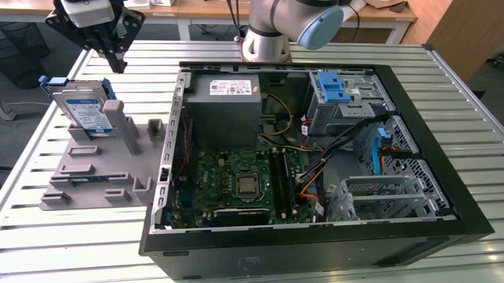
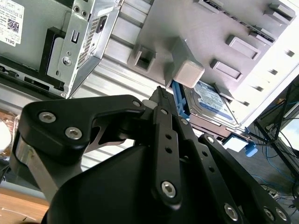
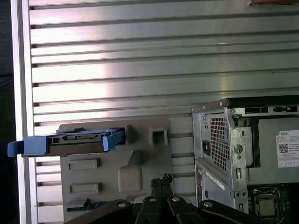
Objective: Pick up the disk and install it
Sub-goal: 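Reach for the disk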
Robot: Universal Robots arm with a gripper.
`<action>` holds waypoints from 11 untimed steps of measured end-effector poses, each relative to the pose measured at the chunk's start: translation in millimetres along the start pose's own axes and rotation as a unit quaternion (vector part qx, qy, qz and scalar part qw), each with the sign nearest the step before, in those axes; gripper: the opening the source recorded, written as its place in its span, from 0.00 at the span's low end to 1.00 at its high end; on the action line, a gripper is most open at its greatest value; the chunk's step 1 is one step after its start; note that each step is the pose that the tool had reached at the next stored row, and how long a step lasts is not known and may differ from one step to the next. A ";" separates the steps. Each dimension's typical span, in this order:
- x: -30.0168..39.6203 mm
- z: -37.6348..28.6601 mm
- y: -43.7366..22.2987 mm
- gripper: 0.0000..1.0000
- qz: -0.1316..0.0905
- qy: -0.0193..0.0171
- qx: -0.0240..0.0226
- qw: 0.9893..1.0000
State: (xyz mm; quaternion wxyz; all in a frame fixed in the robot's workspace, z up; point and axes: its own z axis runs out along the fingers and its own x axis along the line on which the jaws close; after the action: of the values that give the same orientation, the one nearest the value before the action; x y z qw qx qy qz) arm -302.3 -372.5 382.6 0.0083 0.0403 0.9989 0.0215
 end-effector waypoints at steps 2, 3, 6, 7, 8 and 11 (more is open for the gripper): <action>1.2 0.0 -0.1 0.11 0.000 0.000 0.000 1.000; 1.6 0.0 -0.1 0.11 0.000 0.000 0.000 1.000; 3.3 0.0 -0.3 0.11 0.000 0.000 0.000 1.000; 3.7 0.1 -0.3 0.11 0.000 0.000 0.000 1.000; 4.3 0.1 -0.3 0.11 0.000 0.000 0.000 1.000; 5.8 0.1 -0.5 0.11 0.000 0.000 0.000 1.000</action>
State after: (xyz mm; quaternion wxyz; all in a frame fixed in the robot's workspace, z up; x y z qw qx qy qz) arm -308.1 -372.5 382.4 0.0084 0.0403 0.9989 0.0215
